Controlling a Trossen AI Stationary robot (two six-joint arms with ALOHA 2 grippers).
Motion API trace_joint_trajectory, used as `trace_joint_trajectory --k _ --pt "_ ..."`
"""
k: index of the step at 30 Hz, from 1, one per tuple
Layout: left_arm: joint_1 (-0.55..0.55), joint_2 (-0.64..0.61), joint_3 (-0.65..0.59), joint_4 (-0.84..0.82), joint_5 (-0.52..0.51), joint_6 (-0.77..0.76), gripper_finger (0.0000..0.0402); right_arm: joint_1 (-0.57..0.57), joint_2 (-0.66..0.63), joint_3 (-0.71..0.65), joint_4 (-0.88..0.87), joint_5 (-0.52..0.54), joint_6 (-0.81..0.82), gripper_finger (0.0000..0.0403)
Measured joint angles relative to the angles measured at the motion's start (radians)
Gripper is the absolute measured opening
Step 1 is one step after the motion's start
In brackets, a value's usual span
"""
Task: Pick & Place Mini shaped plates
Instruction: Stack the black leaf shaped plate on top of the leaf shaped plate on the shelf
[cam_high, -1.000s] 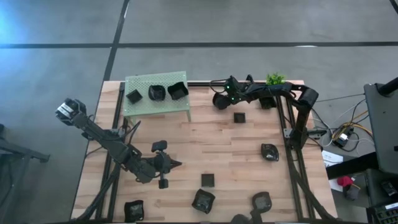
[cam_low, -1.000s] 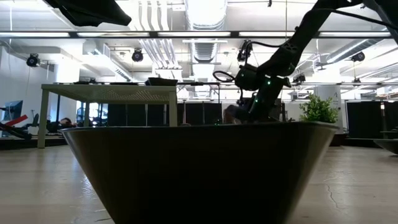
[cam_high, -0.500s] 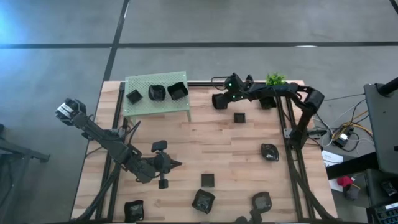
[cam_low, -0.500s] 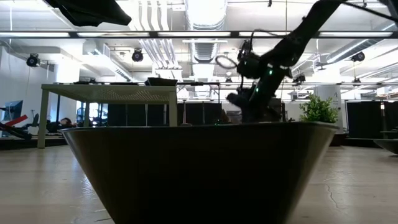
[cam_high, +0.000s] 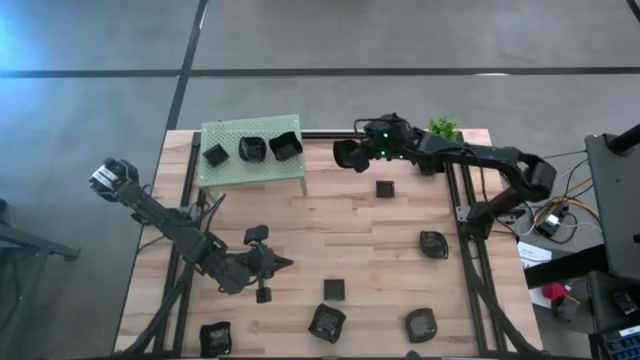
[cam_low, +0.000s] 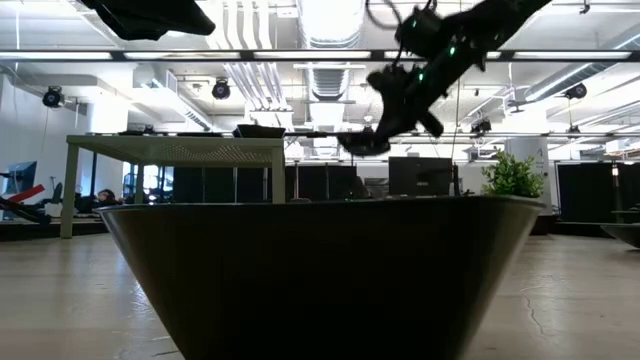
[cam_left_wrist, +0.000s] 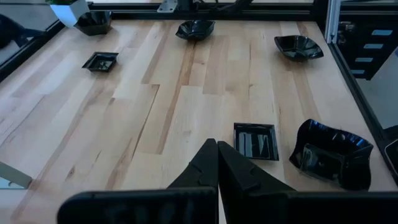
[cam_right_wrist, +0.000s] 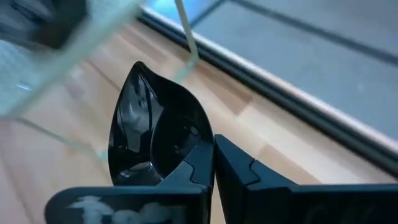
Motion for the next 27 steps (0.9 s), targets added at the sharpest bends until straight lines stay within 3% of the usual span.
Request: trace_joint_trajectory --k 13,22,27 --pt "0.000 -0.004 0.003 0.014 -0.132 0.026 0.0000 0.153 -0.154 -0.005 0.038 0.079 -0.063 0.0008" --pt "0.005 -0.055 0.144 -0.023 -0.352 0.103 0.0000 0.173 -0.190 0.022 0.097 0.081 -0.087 0.0008" --pt "0.027 -0.068 0.193 -0.025 -0.403 0.175 0.0000 0.177 -0.185 0.033 0.099 0.080 -0.094 0.0008"
